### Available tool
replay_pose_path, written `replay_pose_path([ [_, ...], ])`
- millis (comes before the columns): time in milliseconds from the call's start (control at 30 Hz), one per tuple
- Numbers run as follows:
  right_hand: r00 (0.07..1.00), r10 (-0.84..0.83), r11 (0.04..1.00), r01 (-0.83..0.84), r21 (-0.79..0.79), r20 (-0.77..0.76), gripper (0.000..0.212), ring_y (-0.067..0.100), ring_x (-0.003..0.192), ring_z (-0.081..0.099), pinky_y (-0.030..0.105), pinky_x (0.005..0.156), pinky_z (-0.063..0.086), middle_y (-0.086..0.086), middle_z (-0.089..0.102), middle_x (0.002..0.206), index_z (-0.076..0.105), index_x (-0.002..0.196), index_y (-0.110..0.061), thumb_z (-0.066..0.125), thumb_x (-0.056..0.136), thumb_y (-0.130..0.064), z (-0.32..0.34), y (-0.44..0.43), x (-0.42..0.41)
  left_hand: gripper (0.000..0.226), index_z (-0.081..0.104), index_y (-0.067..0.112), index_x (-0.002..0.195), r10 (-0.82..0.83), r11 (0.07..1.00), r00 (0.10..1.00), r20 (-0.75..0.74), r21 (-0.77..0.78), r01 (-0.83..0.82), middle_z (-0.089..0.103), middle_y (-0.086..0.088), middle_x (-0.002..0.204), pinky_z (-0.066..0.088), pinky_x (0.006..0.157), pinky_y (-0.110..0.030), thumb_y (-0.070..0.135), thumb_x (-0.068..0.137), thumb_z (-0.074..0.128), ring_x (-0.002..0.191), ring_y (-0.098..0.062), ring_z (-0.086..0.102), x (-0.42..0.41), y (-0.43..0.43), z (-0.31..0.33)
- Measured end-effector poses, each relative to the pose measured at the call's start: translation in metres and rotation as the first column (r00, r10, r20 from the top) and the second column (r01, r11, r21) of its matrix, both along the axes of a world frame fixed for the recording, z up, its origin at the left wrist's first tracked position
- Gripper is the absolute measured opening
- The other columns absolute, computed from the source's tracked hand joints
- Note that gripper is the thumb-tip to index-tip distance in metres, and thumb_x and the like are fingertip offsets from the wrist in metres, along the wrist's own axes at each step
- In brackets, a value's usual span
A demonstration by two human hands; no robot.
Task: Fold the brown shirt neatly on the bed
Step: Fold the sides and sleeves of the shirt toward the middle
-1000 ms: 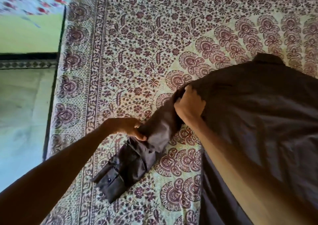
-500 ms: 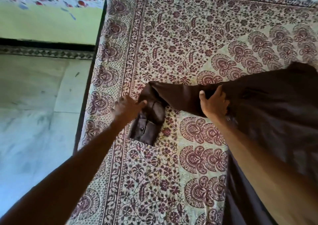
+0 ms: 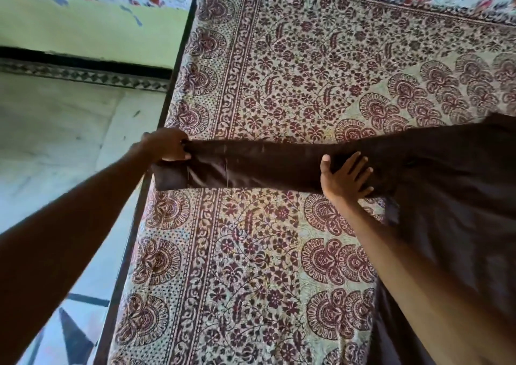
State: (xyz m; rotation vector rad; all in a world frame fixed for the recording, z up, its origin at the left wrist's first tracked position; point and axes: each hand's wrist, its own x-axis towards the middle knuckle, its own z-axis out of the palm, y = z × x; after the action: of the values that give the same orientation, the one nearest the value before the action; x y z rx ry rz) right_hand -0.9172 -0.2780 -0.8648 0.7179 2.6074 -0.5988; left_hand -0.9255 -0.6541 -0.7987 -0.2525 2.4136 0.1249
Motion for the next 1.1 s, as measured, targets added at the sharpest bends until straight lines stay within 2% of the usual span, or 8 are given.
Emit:
replay_pose_path([
  [267, 0.998, 0.063, 0.992, -0.059, 0.115, -0.026, 0.083, 0.039, 0.149, -0.003, 0.066, 0.113, 0.002, 0.014, -0.003, 0.163, 0.009, 0.155, -0.016, 0.038, 0.092, -0.062, -0.003, -0.001, 0.001, 0.053, 0.043, 0.013, 0.132, 0.005, 0.986, 0.888, -0.459, -0.147, -0.082, 0.039, -0.017, 0.141, 0.026, 0.11, -0.055, 0.015, 0.083, 0.063, 0.13, -0.035, 0.034, 0.009, 0.059, -0.012],
  [433, 0.968, 0.196, 0.963, -0.161, 0.215, -0.154, 0.069, 0.039, 0.146, 0.014, 0.066, 0.111, 0.013, 0.013, 0.017, 0.16, 0.029, 0.15, -0.017, 0.047, 0.093, -0.05, 0.004, 0.004, -0.007, 0.046, 0.049, 0.02, 0.13, -0.04, 0.973, 0.808, -0.588, 0.16, 0.165, 0.044, -0.01, 0.137, 0.033, 0.106, -0.049, 0.039, 0.089, 0.057, 0.124, -0.028, 0.042, 0.029, 0.153, -0.029],
  [533, 0.945, 0.245, 0.959, -0.204, 0.195, -0.217, 0.061, 0.035, 0.146, 0.018, 0.059, 0.114, 0.02, 0.01, 0.023, 0.159, 0.032, 0.149, -0.017, 0.046, 0.096, -0.044, 0.006, 0.023, -0.017, 0.059, 0.03, 0.032, 0.147, -0.064, 0.952, 0.848, -0.526, 0.223, 0.21, 0.024, -0.004, 0.157, 0.02, 0.115, -0.055, 0.052, 0.093, 0.042, 0.143, -0.029, 0.022, 0.036, 0.194, -0.05],
  [633, 0.933, 0.262, 0.959, -0.223, 0.178, -0.248, 0.059, 0.032, 0.147, 0.018, 0.053, 0.116, 0.022, 0.008, 0.024, 0.16, 0.031, 0.15, -0.015, 0.042, 0.099, -0.043, 0.004, 0.062, -0.025, 0.069, 0.014, 0.033, 0.153, 0.27, 0.96, 0.849, -0.454, 0.198, -0.2, 0.003, 0.001, 0.163, 0.008, 0.118, -0.056, 0.06, 0.093, 0.036, 0.149, -0.026, 0.003, 0.042, 0.192, -0.079],
  [700, 0.935, 0.285, 0.95, -0.247, 0.192, -0.209, 0.06, 0.031, 0.148, 0.016, 0.052, 0.116, 0.021, 0.007, 0.021, 0.161, 0.028, 0.152, -0.015, 0.04, 0.1, -0.043, 0.0, 0.095, -0.027, 0.07, 0.01, 0.029, 0.154, 0.542, 0.837, 0.715, -0.441, 0.211, -0.505, -0.002, -0.001, 0.163, 0.003, 0.118, -0.056, 0.056, 0.095, 0.037, 0.15, -0.025, -0.002, 0.038, 0.188, -0.084],
  [800, 0.923, 0.34, 0.932, -0.305, 0.198, -0.18, 0.058, 0.03, 0.148, 0.018, 0.049, 0.117, 0.025, 0.008, 0.018, 0.162, 0.029, 0.152, -0.013, 0.045, 0.099, -0.032, -0.005, 0.141, -0.028, 0.069, 0.02, 0.022, 0.152, 0.599, 0.772, 0.592, -0.539, 0.193, -0.606, 0.004, -0.008, 0.162, 0.0, 0.119, -0.054, 0.031, 0.09, 0.049, 0.149, -0.03, 0.002, 0.021, 0.206, -0.067],
  [933, 0.898, 0.41, 0.891, -0.355, 0.285, -0.163, 0.061, 0.031, 0.148, 0.018, 0.049, 0.117, 0.025, 0.009, 0.016, 0.162, 0.029, 0.151, -0.013, 0.05, 0.095, -0.027, -0.008, 0.176, -0.039, 0.063, 0.025, 0.018, 0.15, 0.364, 0.93, 0.66, -0.658, 0.3, -0.214, 0.016, -0.01, 0.16, 0.009, 0.12, -0.052, 0.02, 0.091, 0.048, 0.148, -0.03, 0.011, 0.0, 0.286, -0.049],
  [1100, 0.881, 0.455, 0.858, -0.394, 0.329, -0.132, 0.061, 0.028, 0.15, 0.013, 0.052, 0.119, 0.015, 0.007, 0.013, 0.163, 0.018, 0.155, -0.017, 0.022, 0.1, -0.046, -0.027, 0.186, -0.038, 0.055, 0.021, 0.026, 0.152, -0.006, 0.868, 0.82, -0.572, 0.404, 0.288, 0.011, -0.003, 0.162, 0.011, 0.121, -0.047, 0.031, 0.1, 0.035, 0.149, -0.025, 0.007, -0.004, 0.42, -0.069],
])
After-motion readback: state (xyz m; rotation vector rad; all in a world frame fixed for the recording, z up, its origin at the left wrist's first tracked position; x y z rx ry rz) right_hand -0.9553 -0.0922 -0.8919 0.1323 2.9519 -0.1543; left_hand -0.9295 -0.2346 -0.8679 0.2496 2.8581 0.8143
